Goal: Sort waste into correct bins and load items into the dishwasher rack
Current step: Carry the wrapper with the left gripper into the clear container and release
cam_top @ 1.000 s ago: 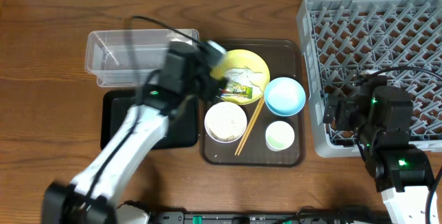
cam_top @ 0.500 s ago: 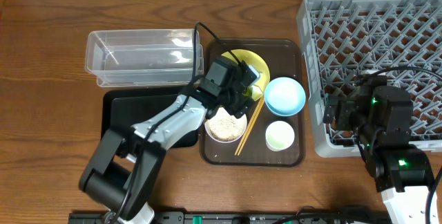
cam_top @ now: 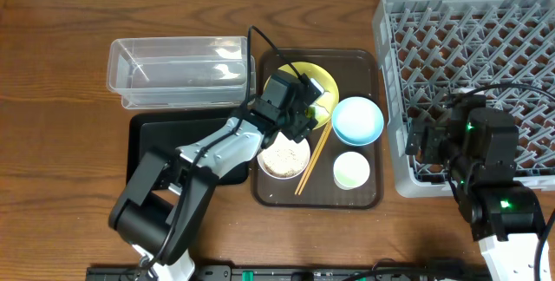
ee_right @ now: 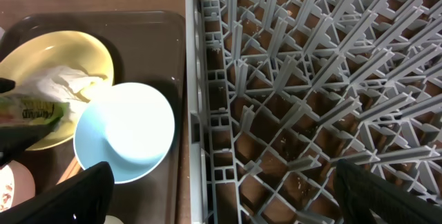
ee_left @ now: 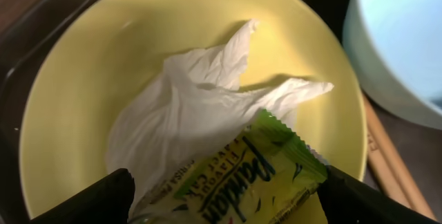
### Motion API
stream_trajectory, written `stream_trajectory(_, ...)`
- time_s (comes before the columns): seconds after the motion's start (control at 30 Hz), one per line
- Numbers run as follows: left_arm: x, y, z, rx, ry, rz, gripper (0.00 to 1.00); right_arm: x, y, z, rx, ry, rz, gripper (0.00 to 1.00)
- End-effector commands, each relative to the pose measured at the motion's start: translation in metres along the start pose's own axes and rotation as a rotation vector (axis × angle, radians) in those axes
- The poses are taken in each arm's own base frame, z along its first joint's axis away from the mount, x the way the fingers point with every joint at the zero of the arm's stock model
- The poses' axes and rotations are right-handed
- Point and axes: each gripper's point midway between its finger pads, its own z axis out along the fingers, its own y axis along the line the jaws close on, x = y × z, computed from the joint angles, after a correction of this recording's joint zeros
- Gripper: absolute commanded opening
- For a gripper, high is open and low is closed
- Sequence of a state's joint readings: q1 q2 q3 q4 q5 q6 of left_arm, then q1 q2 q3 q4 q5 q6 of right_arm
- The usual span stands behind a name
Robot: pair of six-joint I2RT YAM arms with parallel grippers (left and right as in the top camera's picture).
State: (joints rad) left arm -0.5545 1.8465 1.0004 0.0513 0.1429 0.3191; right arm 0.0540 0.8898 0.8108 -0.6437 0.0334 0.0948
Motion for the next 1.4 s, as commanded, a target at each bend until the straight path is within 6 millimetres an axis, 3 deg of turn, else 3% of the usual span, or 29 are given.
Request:
stream_trajectory(0.0, 0.004, 0.003, 0.009, -0.019, 0.020, 0.018, 0.86, -0.008, 0.005, -0.005, -0.015, -0.019, -0.002, 0.99)
stream_trajectory(0.07, 0.004, 0.004, 0.011, -0.020, 0.018, 0.018, 0.86, -0.008, 0.005, -0.005, -0.015, -0.019, -0.002, 0.99)
stream_trajectory(0.2, 0.001, 0.004, 0.011, -0.023, 0.007, 0.019, 0.71, -0.008, 0.005, -0.005, -0.015, -0.019, -0.002, 0.99)
stream_trajectory(0.43, -0.009, 0.007, 0.010, -0.034, -0.035, 0.021, 0.23, -0.008, 0.005, -0.005, -0.019, -0.018, -0.002, 0.99)
stream_trajectory(0.57, -0.024, 0.010, 0.001, -0.046, -0.081, 0.024, 0.09, -0.007, 0.005, -0.005, -0.019, -0.016, -0.002, 0.99)
stream_trajectory(0.67, -0.041, 0.014, -0.017, -0.062, -0.131, 0.007, 0.06, -0.006, 0.005, -0.005, -0.018, -0.011, -0.002, 0.99)
stream_trajectory(0.8, -0.069, 0.027, -0.058, -0.116, -0.220, -0.073, 0.06, -0.005, 0.005, -0.005, -0.018, -0.007, -0.002, 0.99)
stream_trajectory(0.97, -0.090, 0.060, -0.110, -0.198, -0.322, -0.173, 0.06, -0.005, 0.005, -0.005, -0.018, -0.005, -0.002, 0.99)
stream_trajectory(1.13, -0.084, 0.120, -0.137, -0.332, -0.369, -0.251, 0.06, -0.004, 0.005, -0.005, -0.018, -0.004, -0.002, 0.99)
stream_trajectory(1.27, -0.066, 0.170, -0.145, -0.426, -0.378, -0.317, 0.08, -0.004, 0.005, -0.005, -0.018, -0.004, -0.002, 0.99)
stream_trajectory(1.37, -0.045, 0.196, -0.141, -0.469, -0.347, -0.361, 0.16, -0.004, 0.005, -0.005, -0.018, -0.004, -0.002, 0.99)
